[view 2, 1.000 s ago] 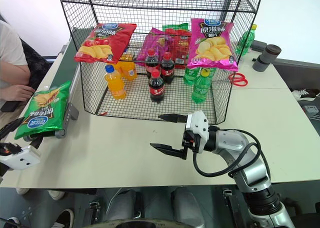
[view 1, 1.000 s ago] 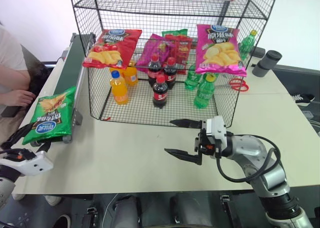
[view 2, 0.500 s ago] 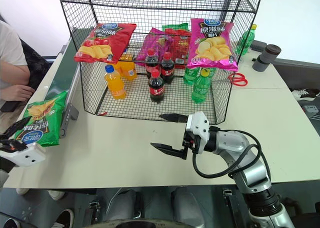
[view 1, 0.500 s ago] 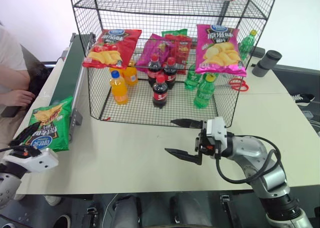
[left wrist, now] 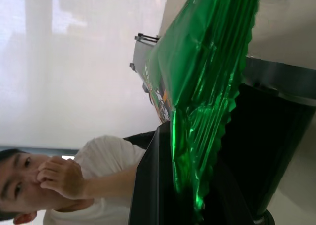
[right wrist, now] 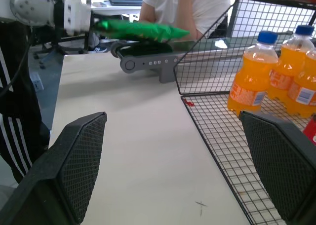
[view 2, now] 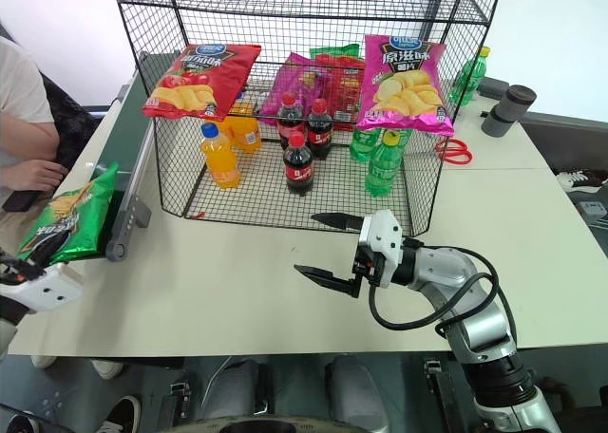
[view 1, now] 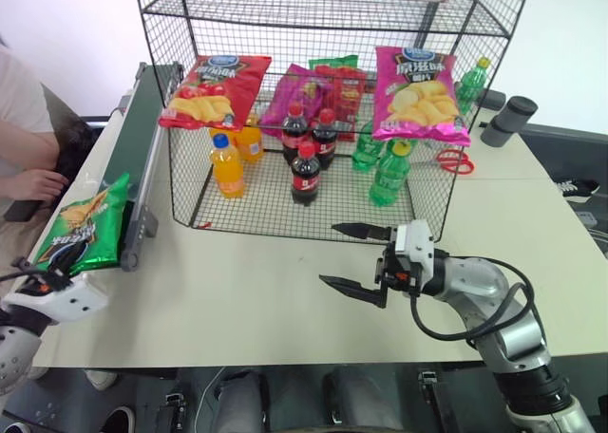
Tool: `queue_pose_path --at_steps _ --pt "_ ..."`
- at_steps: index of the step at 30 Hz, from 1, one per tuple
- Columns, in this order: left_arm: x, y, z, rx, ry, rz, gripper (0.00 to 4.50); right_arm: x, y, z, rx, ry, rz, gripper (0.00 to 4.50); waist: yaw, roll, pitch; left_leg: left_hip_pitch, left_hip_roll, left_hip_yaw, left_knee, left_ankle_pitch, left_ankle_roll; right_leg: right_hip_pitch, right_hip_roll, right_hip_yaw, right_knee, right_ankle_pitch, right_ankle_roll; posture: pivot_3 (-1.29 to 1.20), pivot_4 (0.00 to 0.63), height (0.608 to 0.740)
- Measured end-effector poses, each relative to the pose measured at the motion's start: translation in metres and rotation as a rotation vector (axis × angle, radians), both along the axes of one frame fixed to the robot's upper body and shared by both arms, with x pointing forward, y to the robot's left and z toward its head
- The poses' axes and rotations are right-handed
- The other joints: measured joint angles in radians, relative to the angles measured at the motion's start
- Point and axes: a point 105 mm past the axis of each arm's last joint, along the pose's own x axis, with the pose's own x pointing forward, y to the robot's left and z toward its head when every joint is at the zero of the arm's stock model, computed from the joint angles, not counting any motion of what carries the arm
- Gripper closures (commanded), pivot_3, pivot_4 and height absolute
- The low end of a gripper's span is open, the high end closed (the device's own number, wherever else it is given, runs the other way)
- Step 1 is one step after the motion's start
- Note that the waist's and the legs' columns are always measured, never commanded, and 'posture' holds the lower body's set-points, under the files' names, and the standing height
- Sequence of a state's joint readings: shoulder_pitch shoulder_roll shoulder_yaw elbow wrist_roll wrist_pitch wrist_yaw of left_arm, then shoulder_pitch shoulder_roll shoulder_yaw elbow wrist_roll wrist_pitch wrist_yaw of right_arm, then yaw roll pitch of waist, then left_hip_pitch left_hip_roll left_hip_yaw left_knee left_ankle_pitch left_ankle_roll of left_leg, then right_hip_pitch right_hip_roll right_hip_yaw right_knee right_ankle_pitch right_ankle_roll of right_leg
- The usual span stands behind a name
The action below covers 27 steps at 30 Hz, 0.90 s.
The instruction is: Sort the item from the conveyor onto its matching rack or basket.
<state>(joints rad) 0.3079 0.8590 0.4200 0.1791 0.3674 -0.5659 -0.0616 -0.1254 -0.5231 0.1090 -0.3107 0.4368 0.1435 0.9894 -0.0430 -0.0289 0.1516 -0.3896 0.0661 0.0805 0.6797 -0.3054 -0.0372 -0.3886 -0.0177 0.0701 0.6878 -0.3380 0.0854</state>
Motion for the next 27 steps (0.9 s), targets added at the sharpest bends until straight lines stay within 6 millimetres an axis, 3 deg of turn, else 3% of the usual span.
queue_pose_path --at_steps 5,8,12,19,23,27 --pt "0.003 -0.024 0.040 -0.269 -0.062 -0.164 4.38 0.004 -0.004 -0.004 -0.003 0.003 -0.018 0.00 -0.001 0.000 0.000 0.000 0.000 0.000 0.000 0.000 0.000 0.000 0.000 0.000 0.000 0.000 0.000 0.00 0.150 0.740" --pt "-0.010 -0.060 0.061 -0.416 0.027 -0.421 4.38 0.008 -0.010 -0.006 -0.008 0.000 -0.040 0.00 -0.005 0.001 0.001 0.000 0.000 0.000 0.000 0.000 0.000 0.000 -0.001 0.000 0.000 0.000 0.000 0.00 0.150 0.740" --pt "-0.031 -0.086 0.069 -0.559 0.183 -0.592 4.38 0.012 -0.019 -0.008 -0.010 0.006 -0.066 0.00 -0.006 0.002 0.001 0.001 0.000 0.000 0.000 0.000 0.000 0.001 0.001 0.000 0.000 0.000 0.000 0.00 0.150 0.740" --pt "-0.052 -0.156 0.091 -0.798 0.428 -0.898 4.38 0.007 -0.040 -0.013 -0.020 0.053 -0.102 0.00 0.007 0.003 0.002 0.003 -0.001 -0.001 0.002 0.000 0.000 0.006 0.003 0.001 -0.002 0.000 0.000 0.00 0.150 0.740" --pt "-0.046 -0.178 0.101 -0.993 0.532 -1.004 4.38 -0.003 -0.058 -0.014 -0.021 0.144 -0.124 0.00 0.005 0.006 0.003 0.005 0.000 -0.002 0.002 0.000 0.000 0.008 0.006 0.001 -0.002 0.000 0.000 0.00 0.150 0.740" --pt "-0.025 -0.195 0.120 -1.268 0.764 -1.142 4.38 -0.028 -0.081 0.007 0.123 0.415 -0.109 0.00 0.011 0.012 0.008 0.016 -0.001 -0.003 0.001 0.000 0.000 0.018 0.006 0.001 -0.003 0.000 0.000 0.00 0.150 0.740"
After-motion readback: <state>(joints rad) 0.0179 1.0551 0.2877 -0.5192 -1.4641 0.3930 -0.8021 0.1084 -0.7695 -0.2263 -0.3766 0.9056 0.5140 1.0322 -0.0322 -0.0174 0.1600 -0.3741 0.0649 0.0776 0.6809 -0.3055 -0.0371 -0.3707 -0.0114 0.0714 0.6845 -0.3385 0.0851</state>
